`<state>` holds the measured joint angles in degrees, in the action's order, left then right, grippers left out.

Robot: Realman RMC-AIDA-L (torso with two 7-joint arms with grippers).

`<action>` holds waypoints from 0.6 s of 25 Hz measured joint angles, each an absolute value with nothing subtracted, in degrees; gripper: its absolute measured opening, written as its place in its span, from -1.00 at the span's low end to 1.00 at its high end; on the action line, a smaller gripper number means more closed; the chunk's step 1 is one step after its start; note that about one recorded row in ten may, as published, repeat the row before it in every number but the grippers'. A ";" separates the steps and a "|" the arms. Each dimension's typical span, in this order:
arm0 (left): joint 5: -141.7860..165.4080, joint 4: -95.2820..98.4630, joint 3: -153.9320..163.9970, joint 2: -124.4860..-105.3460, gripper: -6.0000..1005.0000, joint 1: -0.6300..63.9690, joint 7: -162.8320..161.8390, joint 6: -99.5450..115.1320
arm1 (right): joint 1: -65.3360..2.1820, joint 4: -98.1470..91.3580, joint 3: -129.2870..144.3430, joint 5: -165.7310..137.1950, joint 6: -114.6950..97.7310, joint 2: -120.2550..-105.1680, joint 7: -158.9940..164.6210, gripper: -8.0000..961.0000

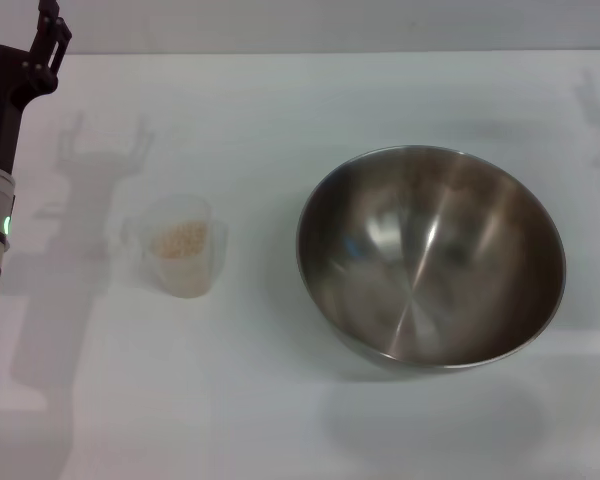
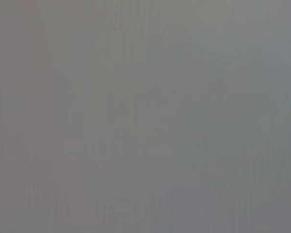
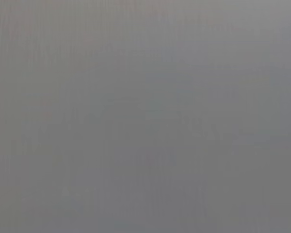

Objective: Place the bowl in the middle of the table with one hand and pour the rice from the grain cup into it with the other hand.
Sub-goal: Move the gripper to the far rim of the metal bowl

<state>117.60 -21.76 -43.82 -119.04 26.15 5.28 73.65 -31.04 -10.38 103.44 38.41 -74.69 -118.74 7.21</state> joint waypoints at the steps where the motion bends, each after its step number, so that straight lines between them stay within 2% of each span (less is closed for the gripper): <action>1: 117.60 -21.80 -43.80 -119.03 0.68 26.13 5.27 73.65 | -31.03 -10.38 103.44 38.41 -74.69 -118.74 7.20 0.62; 15: 117.58 -21.64 -44.12 -119.00 0.68 25.93 5.27 73.20 | -31.28 -11.63 103.44 38.01 -72.98 -118.73 5.74 0.62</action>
<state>117.58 -21.64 -44.12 -119.00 25.93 5.27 73.20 -31.28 -11.63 103.45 38.01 -72.98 -118.73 5.74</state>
